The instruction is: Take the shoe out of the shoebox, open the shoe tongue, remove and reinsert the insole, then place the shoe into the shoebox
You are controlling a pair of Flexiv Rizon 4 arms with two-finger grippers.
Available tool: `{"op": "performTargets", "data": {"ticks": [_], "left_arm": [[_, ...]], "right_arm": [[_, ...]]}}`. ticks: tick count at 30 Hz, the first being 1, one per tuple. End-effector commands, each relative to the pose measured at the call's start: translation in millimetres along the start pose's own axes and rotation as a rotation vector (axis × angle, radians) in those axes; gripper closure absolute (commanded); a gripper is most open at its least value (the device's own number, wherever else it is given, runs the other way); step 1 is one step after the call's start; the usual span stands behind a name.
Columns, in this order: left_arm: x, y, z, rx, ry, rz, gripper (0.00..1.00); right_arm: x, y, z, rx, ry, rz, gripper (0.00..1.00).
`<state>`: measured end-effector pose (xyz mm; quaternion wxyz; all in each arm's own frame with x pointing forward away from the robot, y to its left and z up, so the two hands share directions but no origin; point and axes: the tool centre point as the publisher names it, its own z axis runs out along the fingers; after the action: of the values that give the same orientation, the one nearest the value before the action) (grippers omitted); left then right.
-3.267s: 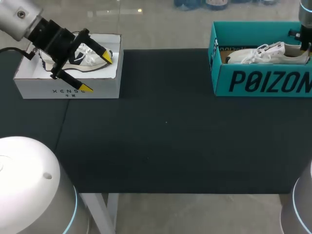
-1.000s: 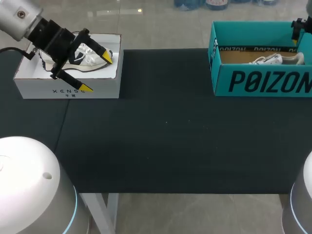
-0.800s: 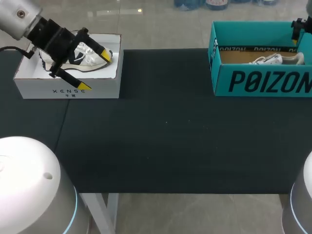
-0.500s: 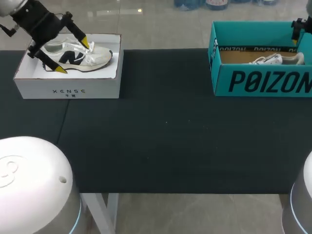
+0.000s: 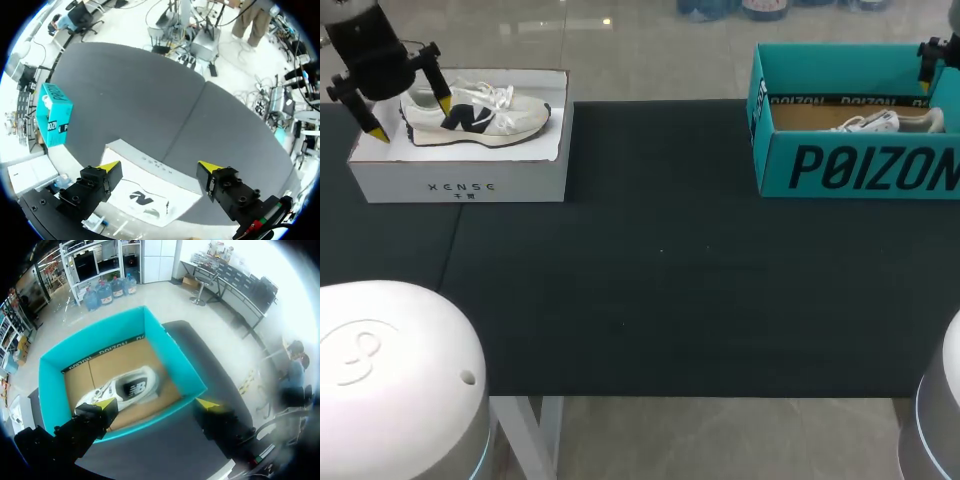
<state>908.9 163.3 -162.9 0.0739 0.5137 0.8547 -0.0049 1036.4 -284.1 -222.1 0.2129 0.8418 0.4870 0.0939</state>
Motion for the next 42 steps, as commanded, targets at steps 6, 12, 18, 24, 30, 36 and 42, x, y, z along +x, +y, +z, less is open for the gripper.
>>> {"op": "performTargets", "data": {"ticks": [6, 12, 18, 24, 30, 36, 42], "left_arm": [[0.5, -13.9, -0.6, -0.107, 0.021, 0.021, 0.0], [0.5, -13.9, -0.6, -0.107, 0.021, 0.021, 0.0], [0.5, -13.9, -0.6, -0.107, 0.021, 0.021, 0.0], [0.5, -13.9, -0.6, -0.107, 0.021, 0.021, 0.0], [9.2, -3.9, 3.1, -0.103, 0.045, 0.037, 0.0], [50.7, 48.4, 14.3, -0.103, 0.052, 0.181, 0.0], [77.3, 91.8, 28.5, -0.098, 0.009, 0.356, 0.0]], "right_arm": [[0.4, -0.2, 0.1, -0.001, -0.001, 0.001, 0.0], [0.4, -0.2, 0.1, -0.001, -0.001, 0.001, 0.0], [0.4, -0.2, 0.1, -0.001, -0.001, 0.001, 0.0], [0.4, -0.2, 0.1, -0.001, -0.001, 0.001, 0.0], [0.4, -0.2, 0.1, -0.001, -0.001, 0.001, 0.0], [0.4, -0.2, 0.1, -0.001, -0.001, 0.001, 0.0], [0.4, -0.2, 0.1, -0.001, -0.001, 0.001, 0.0]]}}
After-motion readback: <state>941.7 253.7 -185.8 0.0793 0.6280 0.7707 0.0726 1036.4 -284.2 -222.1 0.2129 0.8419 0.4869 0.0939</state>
